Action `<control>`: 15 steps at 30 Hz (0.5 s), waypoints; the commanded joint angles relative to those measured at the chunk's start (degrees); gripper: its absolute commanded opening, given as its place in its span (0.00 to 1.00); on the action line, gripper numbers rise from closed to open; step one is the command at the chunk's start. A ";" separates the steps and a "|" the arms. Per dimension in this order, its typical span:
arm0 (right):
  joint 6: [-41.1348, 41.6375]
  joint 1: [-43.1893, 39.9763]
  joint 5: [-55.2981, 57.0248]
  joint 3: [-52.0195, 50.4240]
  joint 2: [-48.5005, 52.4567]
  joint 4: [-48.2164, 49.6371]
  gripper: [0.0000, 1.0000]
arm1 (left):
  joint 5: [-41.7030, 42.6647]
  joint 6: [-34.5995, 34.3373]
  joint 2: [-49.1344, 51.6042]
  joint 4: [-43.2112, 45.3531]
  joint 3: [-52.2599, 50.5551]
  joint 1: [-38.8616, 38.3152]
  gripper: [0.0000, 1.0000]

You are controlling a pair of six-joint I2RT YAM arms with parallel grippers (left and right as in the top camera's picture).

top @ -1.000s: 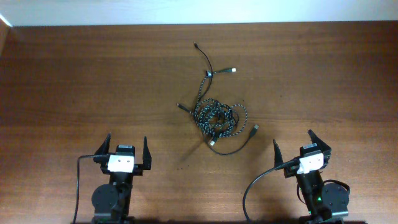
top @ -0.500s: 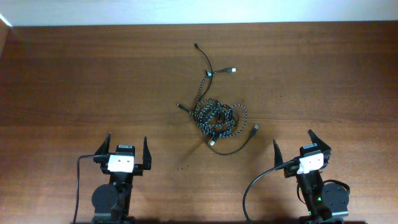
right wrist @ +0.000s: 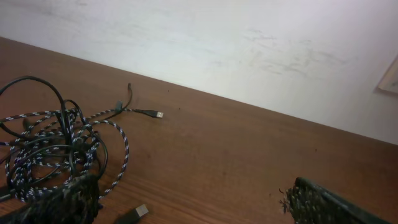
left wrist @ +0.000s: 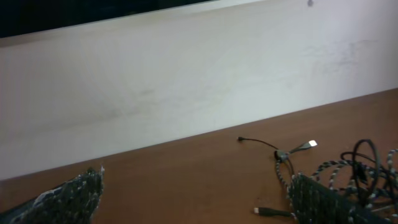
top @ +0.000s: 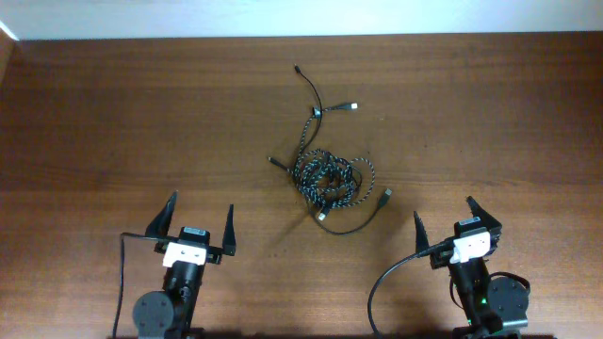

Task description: Untangle cables

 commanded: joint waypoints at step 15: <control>0.35 0.24 -0.28 -0.31 -0.42 -0.33 0.99 | 0.31 -0.63 6.71 31.78 20.33 0.24 0.99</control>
